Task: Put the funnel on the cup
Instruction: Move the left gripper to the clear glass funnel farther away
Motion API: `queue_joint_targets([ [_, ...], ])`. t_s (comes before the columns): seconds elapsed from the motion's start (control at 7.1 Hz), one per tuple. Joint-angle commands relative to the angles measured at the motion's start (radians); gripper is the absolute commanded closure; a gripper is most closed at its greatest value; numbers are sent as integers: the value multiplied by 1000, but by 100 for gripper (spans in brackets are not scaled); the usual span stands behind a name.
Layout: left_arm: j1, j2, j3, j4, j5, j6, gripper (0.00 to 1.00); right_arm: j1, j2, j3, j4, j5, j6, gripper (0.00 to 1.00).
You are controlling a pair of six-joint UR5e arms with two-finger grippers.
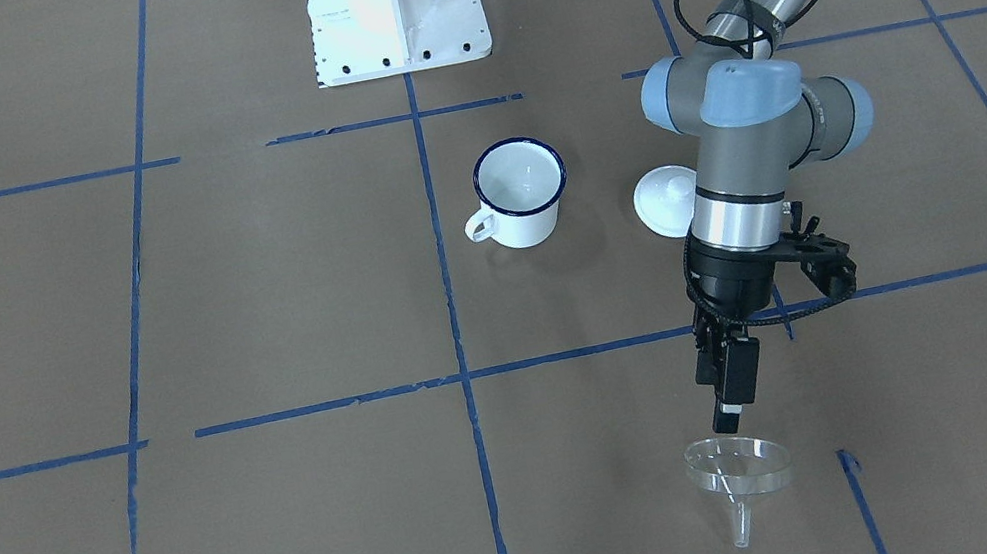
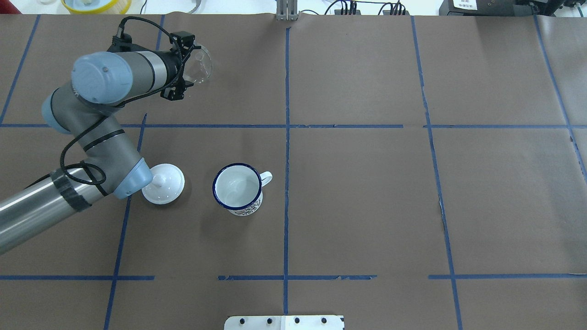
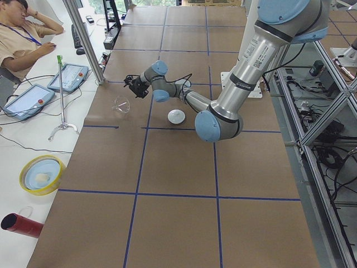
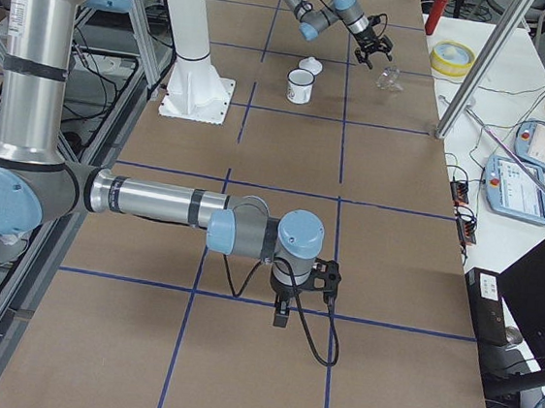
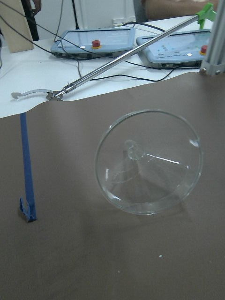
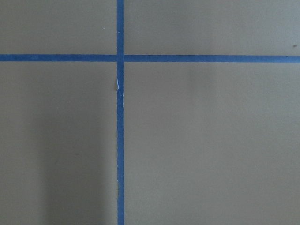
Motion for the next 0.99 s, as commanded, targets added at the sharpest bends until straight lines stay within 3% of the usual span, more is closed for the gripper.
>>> queue_joint_targets([
  [0.0,-14,-54,132,-71,27,-41,0,0,0,0,0,0,0,0],
  [0.14,-16,-72,181,-99,28,-41,0,0,0,0,0,0,0,0],
  [0.42,-20,-93,218,-145,41,-41,10,0,0,0,0,0,0,0],
  [0.56,-23,-96,225,-146,41,-41,29,0,0,0,0,0,0,0],
  [0.7,-25,-96,225,-168,41,-41,64,0,0,0,0,0,0,0],
  [0.85,-30,-96,225,-174,42,-41,71,0,0,0,0,0,0,0],
])
